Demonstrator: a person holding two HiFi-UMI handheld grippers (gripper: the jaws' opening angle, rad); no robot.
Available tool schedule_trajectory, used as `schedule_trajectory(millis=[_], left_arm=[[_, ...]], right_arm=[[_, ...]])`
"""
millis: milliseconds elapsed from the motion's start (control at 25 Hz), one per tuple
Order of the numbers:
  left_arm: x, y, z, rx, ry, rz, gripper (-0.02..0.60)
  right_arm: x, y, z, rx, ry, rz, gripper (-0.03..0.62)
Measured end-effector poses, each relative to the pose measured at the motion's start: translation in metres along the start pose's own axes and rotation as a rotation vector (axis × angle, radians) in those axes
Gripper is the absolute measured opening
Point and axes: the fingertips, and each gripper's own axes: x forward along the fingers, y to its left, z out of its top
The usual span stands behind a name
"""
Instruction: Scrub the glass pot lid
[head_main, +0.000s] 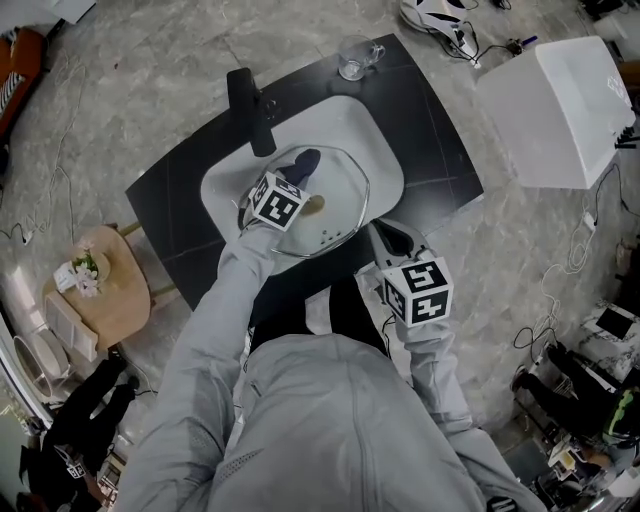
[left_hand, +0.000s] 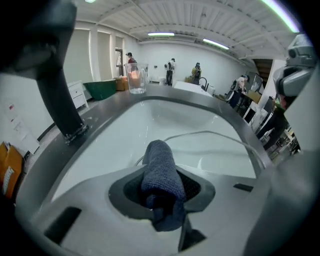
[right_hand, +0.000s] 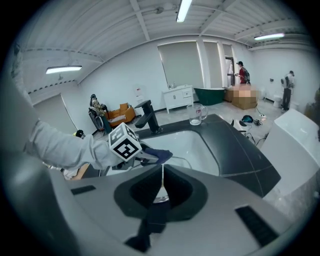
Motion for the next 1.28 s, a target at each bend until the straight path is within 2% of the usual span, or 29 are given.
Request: schedule_trajectory(millis=[360, 760, 1280], left_arm=[[-0.052, -0.031, 0.047, 0.009, -0.165, 0.005, 0.114], [-0.111, -0.057, 0.103, 0.119, -0.310, 0.011, 0.114], [-0.205, -0.065, 0.189, 0.225, -0.530, 0.090, 0.114]], right_arm=[[-0.037, -0.028, 0.028, -0.015, -0.099, -0.088, 0.031], [-0.083, -0.044, 0.072, -0.049, -0.225, -0.173, 0.031], [-0.140, -0.052, 0.144, -0.158, -0.403, -0.207, 0.031]])
